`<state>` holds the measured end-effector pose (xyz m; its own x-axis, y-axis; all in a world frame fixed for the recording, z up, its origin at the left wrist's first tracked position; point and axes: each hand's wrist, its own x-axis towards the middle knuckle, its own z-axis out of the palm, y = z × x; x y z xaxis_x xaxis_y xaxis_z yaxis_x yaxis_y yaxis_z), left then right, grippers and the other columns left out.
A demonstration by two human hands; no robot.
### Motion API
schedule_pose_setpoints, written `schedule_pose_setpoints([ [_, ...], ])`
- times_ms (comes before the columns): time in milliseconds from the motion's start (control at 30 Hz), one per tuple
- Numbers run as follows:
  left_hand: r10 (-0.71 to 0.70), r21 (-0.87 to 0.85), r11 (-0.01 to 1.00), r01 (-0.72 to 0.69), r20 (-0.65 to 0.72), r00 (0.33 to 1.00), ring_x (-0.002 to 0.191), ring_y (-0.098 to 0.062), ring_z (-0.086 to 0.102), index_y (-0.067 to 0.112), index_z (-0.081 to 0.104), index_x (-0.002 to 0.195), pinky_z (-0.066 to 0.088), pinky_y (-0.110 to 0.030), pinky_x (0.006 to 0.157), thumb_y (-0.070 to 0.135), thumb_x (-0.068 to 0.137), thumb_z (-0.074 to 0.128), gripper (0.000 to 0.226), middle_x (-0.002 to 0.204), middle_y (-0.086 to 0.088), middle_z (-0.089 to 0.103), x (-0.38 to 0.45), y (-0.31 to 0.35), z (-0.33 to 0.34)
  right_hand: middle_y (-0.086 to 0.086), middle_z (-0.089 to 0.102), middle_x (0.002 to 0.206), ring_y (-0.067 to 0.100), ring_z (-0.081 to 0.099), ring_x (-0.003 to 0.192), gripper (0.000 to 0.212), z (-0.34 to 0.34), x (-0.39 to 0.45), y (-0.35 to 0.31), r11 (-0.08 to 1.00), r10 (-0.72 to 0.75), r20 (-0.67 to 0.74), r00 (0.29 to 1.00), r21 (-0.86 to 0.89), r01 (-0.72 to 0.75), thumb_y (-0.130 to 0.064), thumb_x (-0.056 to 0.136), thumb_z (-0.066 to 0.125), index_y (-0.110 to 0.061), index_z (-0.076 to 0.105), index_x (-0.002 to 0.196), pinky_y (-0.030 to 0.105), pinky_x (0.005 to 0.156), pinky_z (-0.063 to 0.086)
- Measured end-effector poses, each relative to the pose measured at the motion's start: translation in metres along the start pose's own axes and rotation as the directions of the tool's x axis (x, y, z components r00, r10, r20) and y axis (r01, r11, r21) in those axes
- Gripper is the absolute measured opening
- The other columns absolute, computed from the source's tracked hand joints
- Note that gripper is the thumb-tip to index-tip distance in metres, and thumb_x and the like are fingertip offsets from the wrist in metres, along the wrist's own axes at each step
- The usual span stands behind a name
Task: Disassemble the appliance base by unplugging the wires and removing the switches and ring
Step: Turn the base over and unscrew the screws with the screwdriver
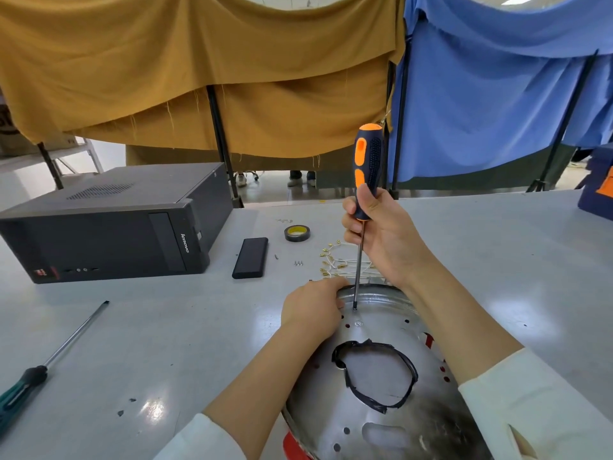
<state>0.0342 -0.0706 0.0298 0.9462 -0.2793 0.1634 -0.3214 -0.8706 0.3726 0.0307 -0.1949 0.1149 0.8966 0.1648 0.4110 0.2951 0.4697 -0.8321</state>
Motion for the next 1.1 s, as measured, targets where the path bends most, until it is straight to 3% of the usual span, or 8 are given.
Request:
schedule_pose_setpoints([
  [100, -0.001, -0.001, 1.0, 0.001, -0.005, 1.0, 0.097, -0.024, 0.058, 0.041, 0.053, 0.12, 0.037, -0.027, 0.069, 0.017, 0.09, 0.044, 0.039, 0.109, 0.003, 0.065, 0.0, 0.0, 0.0, 0.0, 0.052, 0.077, 0.012, 0.04, 0.06, 0.027, -0.002, 0.0, 0.001, 1.0, -0.013, -0.012, 1.0, 0.023, 0.013, -0.037, 0.092, 0.046, -0.013, 0.047, 0.105, 0.022, 0.053, 0.033],
  [233, 0.004, 0.002, 1.0, -0.004, -0.007, 1.0, 0.097, -0.024, 0.058, 0.041, 0.053, 0.12, 0.037, -0.027, 0.068, 0.017, 0.091, 0.044, 0.04, 0.109, 0.003, 0.065, -0.001, 0.001, 0.0, 0.001, 0.053, 0.08, 0.01, 0.037, 0.058, 0.051, -0.001, 0.001, 0.001, 1.0, 0.003, -0.016, 1.0, 0.009, -0.003, -0.046, 0.095, 0.036, -0.009, 0.047, 0.127, 0.022, 0.053, 0.031],
  [333, 0.003, 0.01, 1.0, -0.003, -0.006, 1.0, 0.094, -0.024, 0.057, 0.04, 0.053, 0.12, 0.035, -0.027, 0.067, 0.017, 0.091, 0.044, 0.039, 0.108, 0.002, 0.065, 0.0, 0.001, -0.001, 0.001, 0.049, 0.077, 0.009, 0.034, 0.056, 0.04, 0.0, 0.002, 0.002, 0.999, -0.019, -0.042, 0.999, -0.029, 0.017, -0.04, 0.083, 0.059, -0.013, 0.046, 0.11, 0.021, 0.052, 0.029],
  [433, 0.002, 0.01, 1.0, -0.002, -0.005, 1.0, 0.095, -0.024, 0.058, 0.042, 0.053, 0.121, 0.035, -0.027, 0.067, 0.017, 0.091, 0.044, 0.039, 0.108, 0.002, 0.065, -0.001, 0.001, -0.001, 0.001, 0.053, 0.075, 0.011, 0.037, 0.055, 0.023, -0.003, 0.001, 0.005, 0.999, -0.034, -0.072, 0.997, -0.015, 0.033, -0.025, 0.084, 0.058, -0.012, 0.045, 0.097, 0.022, 0.052, 0.031],
  [600, 0.007, 0.013, 1.0, -0.007, -0.015, 1.0, 0.098, -0.023, 0.057, 0.045, 0.051, 0.124, 0.034, -0.026, 0.067, 0.017, 0.091, 0.043, 0.044, 0.112, 0.003, 0.064, -0.002, 0.001, -0.001, 0.001, 0.051, 0.081, 0.009, 0.034, 0.058, 0.041, -0.002, 0.0, 0.005, 1.0, 0.005, -0.045, 0.999, 0.001, -0.005, -0.041, 0.095, 0.038, -0.008, 0.058, 0.108, 0.023, 0.054, 0.028],
  [767, 0.005, 0.01, 1.0, -0.005, -0.006, 1.0, 0.097, -0.023, 0.057, 0.045, 0.051, 0.122, 0.034, -0.026, 0.067, 0.016, 0.09, 0.043, 0.045, 0.11, 0.004, 0.064, -0.002, 0.001, -0.002, 0.002, 0.049, 0.074, 0.011, 0.034, 0.055, 0.024, -0.002, 0.001, 0.008, 0.999, -0.024, -0.084, 0.996, -0.044, 0.021, -0.022, 0.087, 0.057, -0.011, 0.043, 0.103, 0.022, 0.051, 0.028],
  [867, 0.008, 0.009, 1.0, -0.008, -0.008, 1.0, 0.097, -0.023, 0.057, 0.044, 0.052, 0.122, 0.034, -0.027, 0.068, 0.017, 0.09, 0.043, 0.043, 0.111, 0.003, 0.064, -0.002, 0.0, -0.002, 0.004, 0.055, 0.075, 0.014, 0.039, 0.057, 0.016, -0.004, 0.0, 0.01, 0.999, -0.042, -0.066, 0.997, -0.017, 0.041, -0.022, 0.088, 0.054, -0.011, 0.046, 0.096, 0.023, 0.051, 0.031],
  [1100, 0.009, 0.034, 0.999, -0.009, -0.006, 1.0, 0.1, -0.025, 0.057, 0.043, 0.05, 0.125, 0.034, -0.027, 0.068, 0.018, 0.092, 0.043, 0.042, 0.113, 0.002, 0.064, -0.001, 0.0, -0.001, -0.002, 0.058, 0.079, 0.009, 0.036, 0.059, 0.035, -0.004, 0.001, 0.012, 0.999, -0.004, 0.004, 1.0, -0.047, 0.004, -0.033, 0.091, 0.044, -0.007, 0.059, 0.11, 0.021, 0.054, 0.032],
])
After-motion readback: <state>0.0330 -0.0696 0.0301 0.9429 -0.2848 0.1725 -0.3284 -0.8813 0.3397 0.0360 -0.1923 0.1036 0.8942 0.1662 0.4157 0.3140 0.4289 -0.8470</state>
